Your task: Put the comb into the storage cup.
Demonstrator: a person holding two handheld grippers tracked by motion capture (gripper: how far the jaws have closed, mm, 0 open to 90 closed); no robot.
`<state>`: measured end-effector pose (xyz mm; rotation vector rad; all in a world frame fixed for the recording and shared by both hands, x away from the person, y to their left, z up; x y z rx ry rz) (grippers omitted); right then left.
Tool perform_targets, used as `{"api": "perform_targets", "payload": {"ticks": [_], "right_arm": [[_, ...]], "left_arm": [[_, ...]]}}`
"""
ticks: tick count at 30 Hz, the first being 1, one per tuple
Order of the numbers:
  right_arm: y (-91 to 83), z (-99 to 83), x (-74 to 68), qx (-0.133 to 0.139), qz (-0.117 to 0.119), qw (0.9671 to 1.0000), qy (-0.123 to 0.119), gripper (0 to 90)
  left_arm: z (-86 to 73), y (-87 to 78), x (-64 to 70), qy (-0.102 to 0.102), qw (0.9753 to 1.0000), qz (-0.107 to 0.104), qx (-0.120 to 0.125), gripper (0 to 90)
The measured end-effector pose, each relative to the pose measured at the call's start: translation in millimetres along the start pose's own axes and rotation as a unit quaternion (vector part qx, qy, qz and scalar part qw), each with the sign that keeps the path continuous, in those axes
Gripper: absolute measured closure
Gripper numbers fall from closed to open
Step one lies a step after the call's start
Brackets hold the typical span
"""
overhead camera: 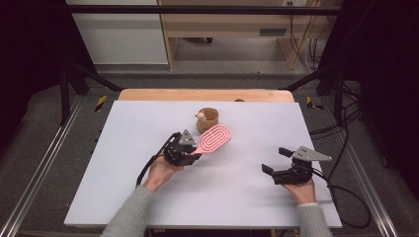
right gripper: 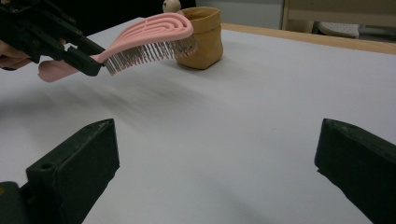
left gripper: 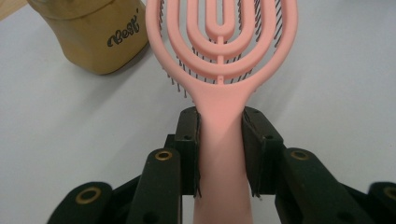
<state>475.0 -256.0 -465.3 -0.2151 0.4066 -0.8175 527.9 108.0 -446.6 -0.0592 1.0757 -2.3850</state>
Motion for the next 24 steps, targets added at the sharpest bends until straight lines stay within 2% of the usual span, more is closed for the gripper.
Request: {"api": "perform_targets", "payload": {"ticks": [14,19,24], "right_arm": [[0.4,0.0,-0.5,0.001,0.003,1.0,0.005,0.4],[0.5,0.5,-1.6,0.002,0.006,0.9999,0.011,0.5],[1.9,2.7,-5.0,0.001,0.007,1.0,0.005,0.5]], "left_arm": [[-17.9,-21.5,13.0,-0.014,0.9992,0.029,0.025,69.1],[-24.9,-25.1,13.8,-0.022,0.9984,0.044,0.027,69.1],[-30.9,-26.3,14.7,-0.034,0.9973,0.057,0.032,69.1]]}}
Point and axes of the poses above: each handheld gripper's, and its own axes: y roughly forward along the jaws, z roughly out of its top, x roughly to its right, the point moved 2 cm from there along y, roughly forward along the jaws, and after that the axes turned 8 degrees about y, right-handed, at the moved point
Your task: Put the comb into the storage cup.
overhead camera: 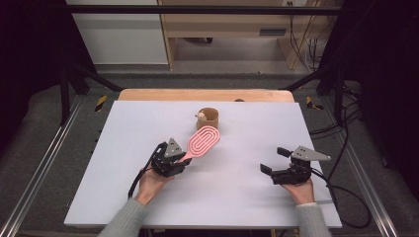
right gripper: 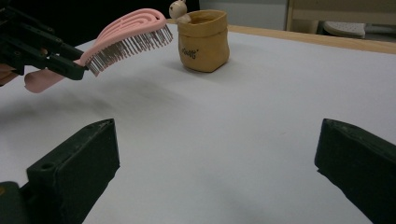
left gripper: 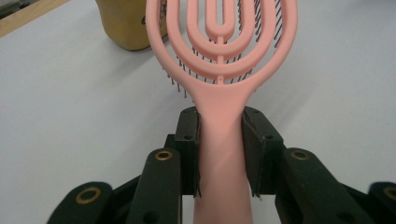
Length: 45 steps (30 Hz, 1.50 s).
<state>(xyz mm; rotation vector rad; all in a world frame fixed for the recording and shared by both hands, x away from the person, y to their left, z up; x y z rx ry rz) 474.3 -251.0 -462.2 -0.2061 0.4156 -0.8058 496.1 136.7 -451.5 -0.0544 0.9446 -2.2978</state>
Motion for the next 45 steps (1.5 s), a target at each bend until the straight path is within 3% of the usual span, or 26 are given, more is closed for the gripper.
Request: {"api": "perform_targets", "payload": {"ticks": [17,45], "right_arm": [[8.4,9.5,-19.2,-0.001,0.014,0.9999,0.005,0.5],[24.0,20.9,-49.5,0.004,0.043,0.9989,0.017,0.5]], "left_arm": [[-8.9,-10.2,3.4,-0.019,0.9992,0.026,0.023,69.1],[-1.2,-17.4,12.3,-0.024,0.9981,0.031,0.048,69.1]]}}
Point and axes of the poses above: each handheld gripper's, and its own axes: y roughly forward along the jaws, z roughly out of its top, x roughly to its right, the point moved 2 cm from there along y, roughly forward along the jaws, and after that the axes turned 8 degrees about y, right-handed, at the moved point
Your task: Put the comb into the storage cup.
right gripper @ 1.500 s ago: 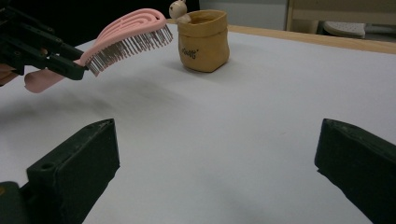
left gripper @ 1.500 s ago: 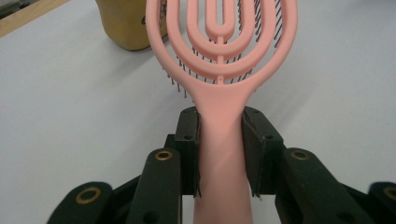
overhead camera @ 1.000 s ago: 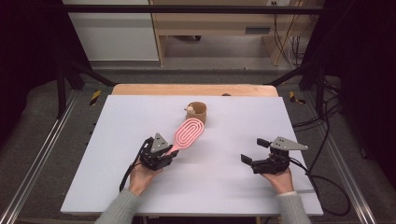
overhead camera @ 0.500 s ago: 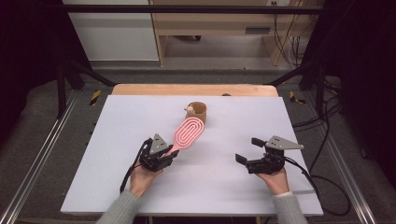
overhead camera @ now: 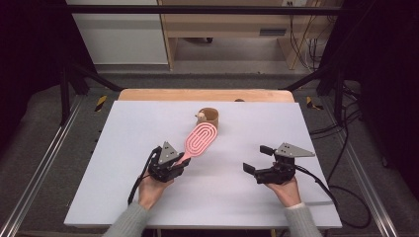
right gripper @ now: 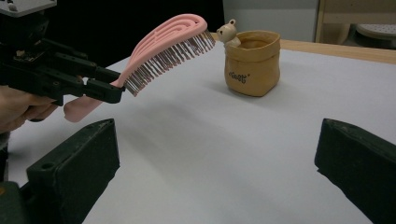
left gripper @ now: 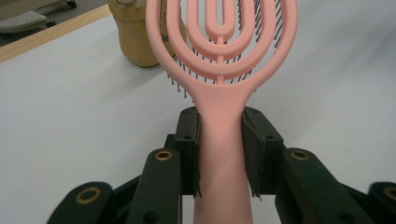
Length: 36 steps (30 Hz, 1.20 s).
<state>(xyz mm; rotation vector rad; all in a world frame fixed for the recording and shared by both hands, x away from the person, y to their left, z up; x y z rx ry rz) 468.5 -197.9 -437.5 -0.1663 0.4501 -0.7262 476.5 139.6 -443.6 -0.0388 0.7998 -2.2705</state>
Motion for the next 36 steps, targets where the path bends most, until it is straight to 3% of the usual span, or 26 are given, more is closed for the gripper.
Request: {"api": "perform_targets", "payload": {"ticks": [28,36], "right_arm": [[17.8,9.6,-15.6,-0.005,0.012,0.9999,0.003,0.5],[20.2,13.5,-18.0,0.005,0.014,0.9999,0.008,0.5]], "left_arm": [[5.7,2.6,15.8,0.011,0.9999,-0.002,0.004,69.0],[8.1,4.3,20.1,0.011,0.9999,-0.002,0.004,69.1]]}}
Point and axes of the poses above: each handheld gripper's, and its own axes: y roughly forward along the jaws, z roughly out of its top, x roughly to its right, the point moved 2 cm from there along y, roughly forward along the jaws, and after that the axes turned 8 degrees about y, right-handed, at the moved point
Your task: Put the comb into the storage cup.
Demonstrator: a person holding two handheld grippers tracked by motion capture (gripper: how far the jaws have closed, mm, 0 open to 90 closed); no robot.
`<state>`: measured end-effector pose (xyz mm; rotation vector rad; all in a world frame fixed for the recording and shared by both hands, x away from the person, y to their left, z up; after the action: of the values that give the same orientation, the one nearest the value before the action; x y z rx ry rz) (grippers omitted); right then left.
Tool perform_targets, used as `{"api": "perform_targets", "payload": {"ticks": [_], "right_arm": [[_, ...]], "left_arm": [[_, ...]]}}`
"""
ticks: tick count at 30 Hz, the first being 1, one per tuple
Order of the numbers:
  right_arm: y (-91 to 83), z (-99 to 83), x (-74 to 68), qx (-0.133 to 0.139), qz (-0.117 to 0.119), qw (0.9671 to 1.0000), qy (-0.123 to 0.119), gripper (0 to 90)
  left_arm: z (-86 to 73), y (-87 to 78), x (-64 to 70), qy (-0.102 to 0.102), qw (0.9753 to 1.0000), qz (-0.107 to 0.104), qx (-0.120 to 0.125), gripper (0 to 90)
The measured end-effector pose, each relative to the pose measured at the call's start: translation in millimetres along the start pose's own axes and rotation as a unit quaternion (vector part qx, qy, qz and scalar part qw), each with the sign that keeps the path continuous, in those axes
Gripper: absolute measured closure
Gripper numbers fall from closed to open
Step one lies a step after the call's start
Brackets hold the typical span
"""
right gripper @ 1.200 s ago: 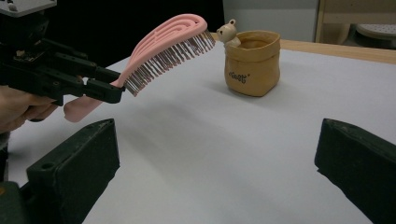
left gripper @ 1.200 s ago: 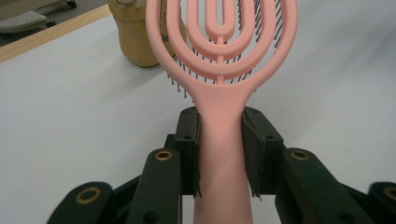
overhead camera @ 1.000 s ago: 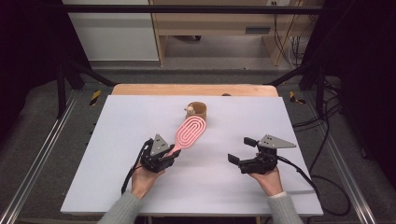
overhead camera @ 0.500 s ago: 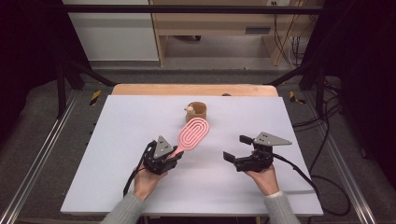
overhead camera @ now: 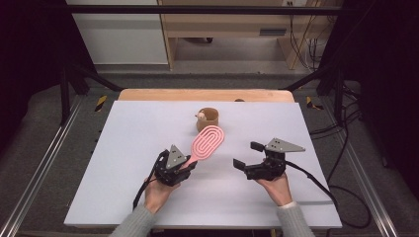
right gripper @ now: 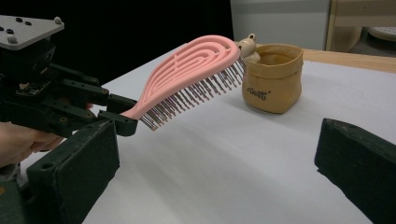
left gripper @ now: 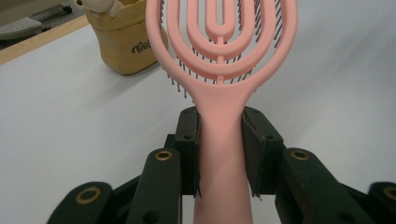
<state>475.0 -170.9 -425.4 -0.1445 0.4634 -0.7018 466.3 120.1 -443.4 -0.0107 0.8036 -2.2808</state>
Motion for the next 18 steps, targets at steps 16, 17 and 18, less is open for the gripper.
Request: {"api": "perform_targets", "payload": {"ticks": [16,17,18], "right_arm": [[5.6,11.7,-8.0,0.013,0.004,0.9999,0.004,0.5],[6.1,12.9,-8.6,0.014,0.003,0.9999,0.003,0.5],[7.0,14.3,-9.3,0.015,0.004,0.9999,0.003,0.5]], "left_arm": [[10.7,-8.8,0.5,-0.012,0.9996,0.01,0.021,69.1],[11.2,-8.8,0.9,-0.012,0.9996,0.012,0.023,69.1],[11.4,-8.7,1.1,-0.013,0.9996,0.012,0.023,69.1]]}}
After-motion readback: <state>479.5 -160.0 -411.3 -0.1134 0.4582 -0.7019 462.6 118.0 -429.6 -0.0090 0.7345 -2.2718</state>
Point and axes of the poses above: each handheld gripper's, and its own axes: y roughly forward along the jaws, z roughly out of its top, x roughly to its right, the point moved 2 cm from there along y, roughly forward along the jaws, and after that the axes turned 8 degrees about y, right-handed, at the moved point
